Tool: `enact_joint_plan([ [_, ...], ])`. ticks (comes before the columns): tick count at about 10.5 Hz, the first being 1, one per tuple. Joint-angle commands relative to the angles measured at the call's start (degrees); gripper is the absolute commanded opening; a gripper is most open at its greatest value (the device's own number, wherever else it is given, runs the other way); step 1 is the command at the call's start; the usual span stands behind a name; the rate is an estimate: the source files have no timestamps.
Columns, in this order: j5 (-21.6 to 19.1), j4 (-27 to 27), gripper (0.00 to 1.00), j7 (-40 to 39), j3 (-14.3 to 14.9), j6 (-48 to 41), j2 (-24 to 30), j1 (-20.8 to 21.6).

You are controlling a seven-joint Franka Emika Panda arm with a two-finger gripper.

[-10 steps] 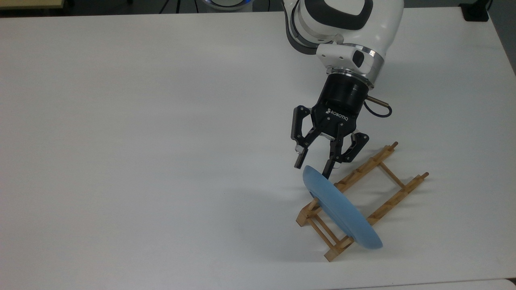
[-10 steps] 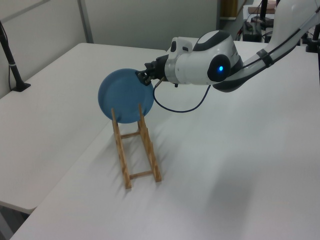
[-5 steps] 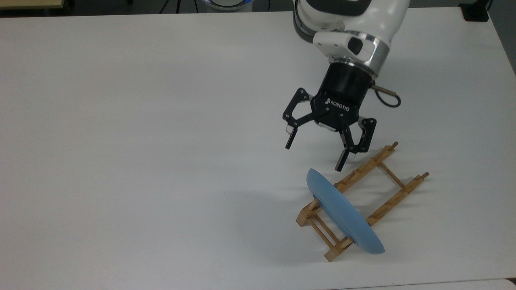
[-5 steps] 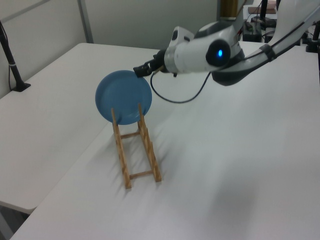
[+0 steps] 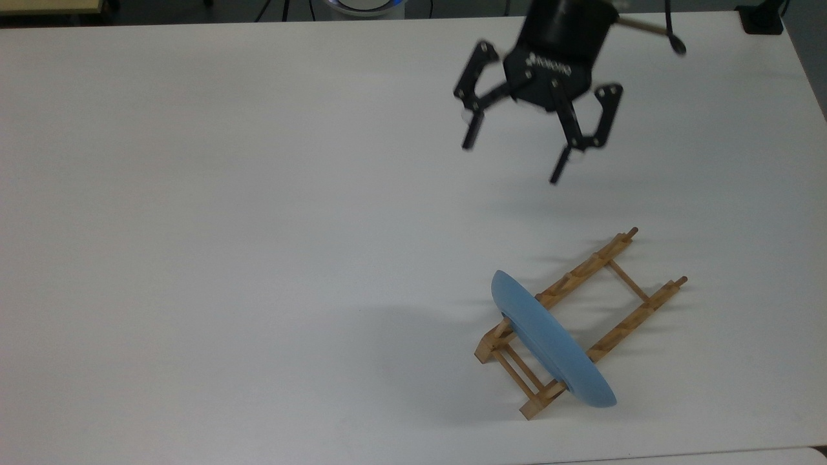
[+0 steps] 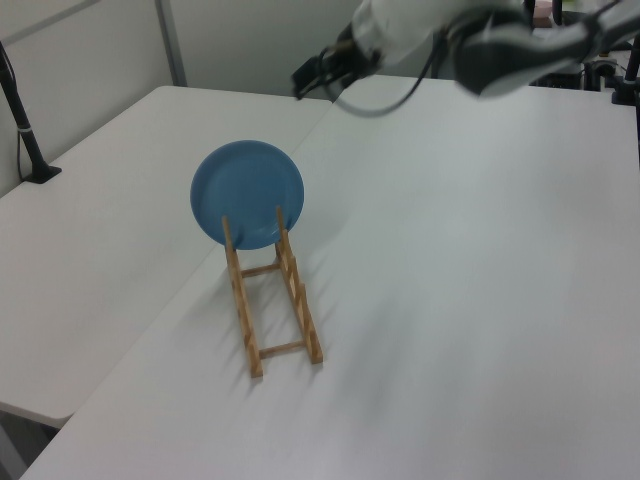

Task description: Place plate in plate rack

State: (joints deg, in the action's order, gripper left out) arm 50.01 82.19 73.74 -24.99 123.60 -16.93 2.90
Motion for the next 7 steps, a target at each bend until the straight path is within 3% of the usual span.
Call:
enact_joint_plan([
  [1,-21.6,0.5,1.0,-18.6,0.2,-13.9,7.3,-1.2],
  [4,-38.6,0.5,1.0,-37.2,1.0,-30.7,13.3,-3.8],
  [7,-50.2,2.5,1.0,-46.3,7.4,-42.3,18.2,-4.8],
])
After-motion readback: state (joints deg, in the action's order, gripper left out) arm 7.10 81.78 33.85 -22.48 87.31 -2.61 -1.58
